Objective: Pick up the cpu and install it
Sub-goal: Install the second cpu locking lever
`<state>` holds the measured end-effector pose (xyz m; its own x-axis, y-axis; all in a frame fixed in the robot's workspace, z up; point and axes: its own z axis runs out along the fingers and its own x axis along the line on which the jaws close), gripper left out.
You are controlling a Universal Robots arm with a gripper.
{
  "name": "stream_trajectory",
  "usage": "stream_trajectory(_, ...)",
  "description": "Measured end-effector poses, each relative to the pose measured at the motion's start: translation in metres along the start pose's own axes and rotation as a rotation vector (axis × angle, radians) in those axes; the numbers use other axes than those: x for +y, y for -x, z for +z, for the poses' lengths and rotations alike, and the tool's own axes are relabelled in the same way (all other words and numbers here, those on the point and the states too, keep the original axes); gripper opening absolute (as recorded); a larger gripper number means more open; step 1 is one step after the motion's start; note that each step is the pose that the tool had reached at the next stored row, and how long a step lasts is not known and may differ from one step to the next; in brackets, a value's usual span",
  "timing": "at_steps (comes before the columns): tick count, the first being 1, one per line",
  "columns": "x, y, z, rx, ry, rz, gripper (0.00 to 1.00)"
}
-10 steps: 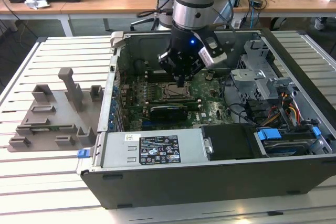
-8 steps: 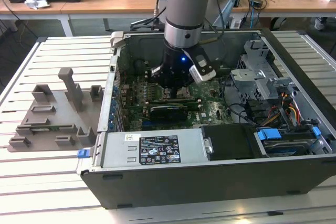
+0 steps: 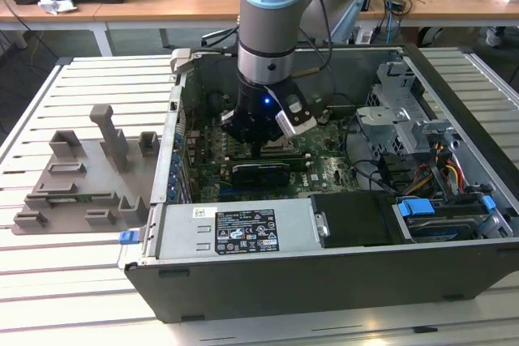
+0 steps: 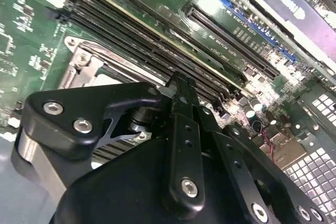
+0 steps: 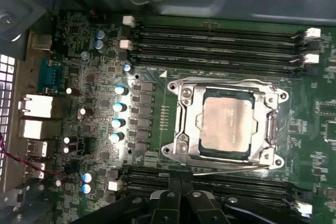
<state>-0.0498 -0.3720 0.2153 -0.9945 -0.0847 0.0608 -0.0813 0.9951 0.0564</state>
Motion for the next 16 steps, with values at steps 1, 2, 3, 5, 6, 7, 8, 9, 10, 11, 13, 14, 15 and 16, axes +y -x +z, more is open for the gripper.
stream_trajectory(1, 0.0001, -0.0014, 0.0006, 0.0000, 0.0028, -0.003, 0.11)
stream_trajectory(2, 0.0003, -0.0032, 0.0018, -0.0001, 0.0072, -0.010, 0.11)
stream_trajectory(3, 0.0002, -0.0046, 0.0037, 0.0003, 0.0101, -0.021, 0.11)
stream_trajectory(5, 0.0005, -0.0049, 0.0064, 0.0007, 0.0154, -0.038, 0.11)
stream_trajectory(6, 0.0008, -0.0051, 0.0071, 0.0008, 0.0173, -0.044, 0.11)
stream_trajectory(7, 0.0014, -0.0053, 0.0077, 0.0012, 0.0208, -0.053, 0.11)
stream_trajectory(8, 0.0021, -0.0055, 0.0084, 0.0009, 0.0249, -0.058, 0.11)
stream_trajectory(9, 0.0026, -0.0057, 0.0089, 0.0010, 0.0271, -0.062, 0.11)
stream_trajectory(10, 0.0032, -0.0058, 0.0096, 0.0010, 0.0290, -0.066, 0.11)
stream_trajectory(11, 0.0040, -0.0058, 0.0101, 0.0010, 0.0308, -0.069, 0.11)
stream_trajectory(13, 0.0065, -0.0058, 0.0110, 0.0007, 0.0370, -0.075, 0.11)
stream_trajectory(14, 0.0075, -0.0056, 0.0115, 0.0004, 0.0404, -0.078, 0.11)
stream_trajectory(15, 0.0079, -0.0055, 0.0118, 0.0002, 0.0430, -0.080, 0.11)
stream_trajectory(16, 0.0082, -0.0055, 0.0124, -0.0001, 0.0466, -0.083, 0.11)
